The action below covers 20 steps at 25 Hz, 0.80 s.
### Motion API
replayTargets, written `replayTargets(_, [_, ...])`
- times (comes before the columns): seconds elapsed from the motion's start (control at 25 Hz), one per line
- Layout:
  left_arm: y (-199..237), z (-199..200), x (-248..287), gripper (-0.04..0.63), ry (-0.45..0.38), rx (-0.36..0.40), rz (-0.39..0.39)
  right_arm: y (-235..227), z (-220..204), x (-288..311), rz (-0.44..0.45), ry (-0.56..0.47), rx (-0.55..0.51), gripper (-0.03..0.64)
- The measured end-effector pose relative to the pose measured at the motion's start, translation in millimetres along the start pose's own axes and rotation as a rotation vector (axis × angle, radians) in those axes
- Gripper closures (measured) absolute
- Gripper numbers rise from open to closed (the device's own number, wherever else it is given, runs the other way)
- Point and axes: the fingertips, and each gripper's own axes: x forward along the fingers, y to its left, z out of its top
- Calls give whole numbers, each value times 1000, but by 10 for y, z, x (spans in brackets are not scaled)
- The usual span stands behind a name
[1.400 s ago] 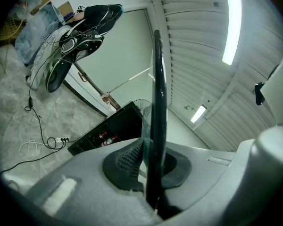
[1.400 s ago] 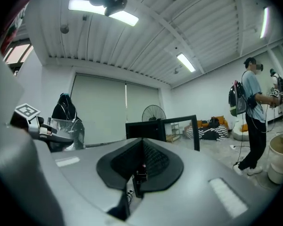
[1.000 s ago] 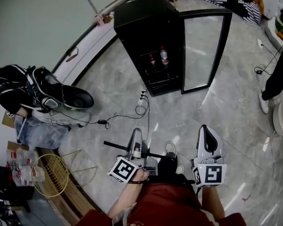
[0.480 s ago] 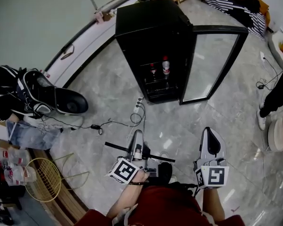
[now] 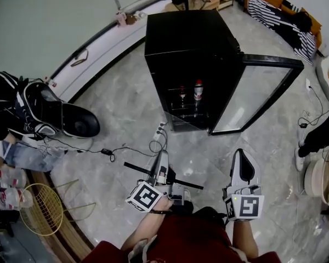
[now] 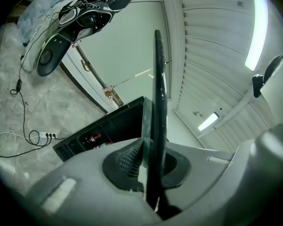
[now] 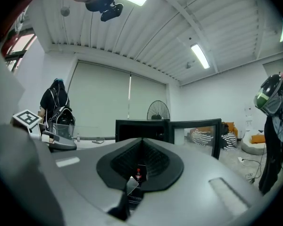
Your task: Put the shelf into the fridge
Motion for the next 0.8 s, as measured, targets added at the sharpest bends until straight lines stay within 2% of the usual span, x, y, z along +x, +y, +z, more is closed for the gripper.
replayTargets(0.12, [29, 80, 130, 577, -14, 29, 10, 37, 3, 157, 20, -2, -9, 617])
replayTargets(0.36, [15, -13, 354, 577, -38, -21, 25, -194, -21, 444, 46, -10, -8, 617])
replayTargets(0.52, [-63, -82, 632, 577, -71, 16, 32, -376, -76, 760, 117, -24, -12, 617])
replayTargets(0.8, [-155, -289, 1062, 577, -141, 10, 90, -826, -61, 1237, 229, -59, 10, 617])
